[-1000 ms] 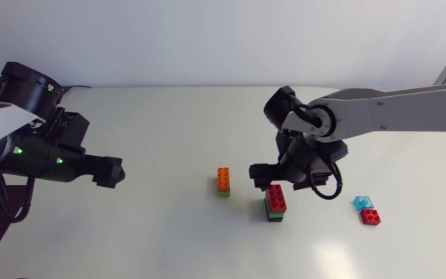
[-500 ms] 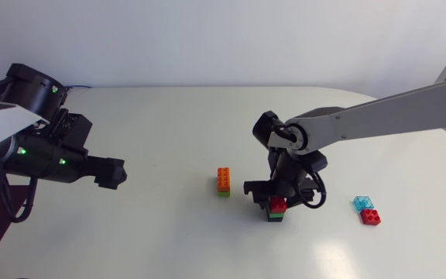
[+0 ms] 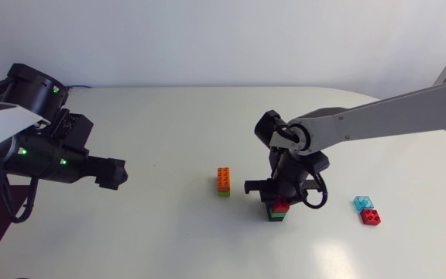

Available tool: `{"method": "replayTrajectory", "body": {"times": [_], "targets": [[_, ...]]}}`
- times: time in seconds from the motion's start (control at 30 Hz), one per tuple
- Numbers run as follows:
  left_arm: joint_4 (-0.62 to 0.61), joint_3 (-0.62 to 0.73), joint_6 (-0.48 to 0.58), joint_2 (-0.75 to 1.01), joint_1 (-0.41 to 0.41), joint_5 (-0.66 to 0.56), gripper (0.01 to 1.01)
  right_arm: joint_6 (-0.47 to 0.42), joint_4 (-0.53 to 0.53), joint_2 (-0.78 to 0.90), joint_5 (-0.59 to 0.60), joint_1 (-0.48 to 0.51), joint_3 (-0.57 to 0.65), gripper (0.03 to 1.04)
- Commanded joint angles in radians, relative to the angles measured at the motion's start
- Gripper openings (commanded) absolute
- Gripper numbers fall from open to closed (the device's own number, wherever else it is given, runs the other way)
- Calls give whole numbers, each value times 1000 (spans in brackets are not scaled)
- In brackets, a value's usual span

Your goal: Sort duplo bricks by size, large to the right and small to the left

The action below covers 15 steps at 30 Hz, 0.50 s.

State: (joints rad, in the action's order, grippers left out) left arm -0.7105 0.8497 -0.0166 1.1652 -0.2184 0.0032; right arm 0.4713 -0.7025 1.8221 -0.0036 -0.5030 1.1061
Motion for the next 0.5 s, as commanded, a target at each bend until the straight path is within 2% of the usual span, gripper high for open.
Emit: {"method": "replayTrajectory", "body": {"times": [0.0,0.3,0.37,0.47], "targets": [[-1,5,1,16,-6,6,975,-8,20,28,-3,11,-51,179],[-1,-3,3,13,-7,6,975,-8,31,26,-3,-5,-57,182],[-1,-3,3,11,-7,6,975,-13,32,37,-6,-12,-58,208],[0,-8,3,11,-7,6,975,-14,26,54,-19,-20,-60,534]]}}
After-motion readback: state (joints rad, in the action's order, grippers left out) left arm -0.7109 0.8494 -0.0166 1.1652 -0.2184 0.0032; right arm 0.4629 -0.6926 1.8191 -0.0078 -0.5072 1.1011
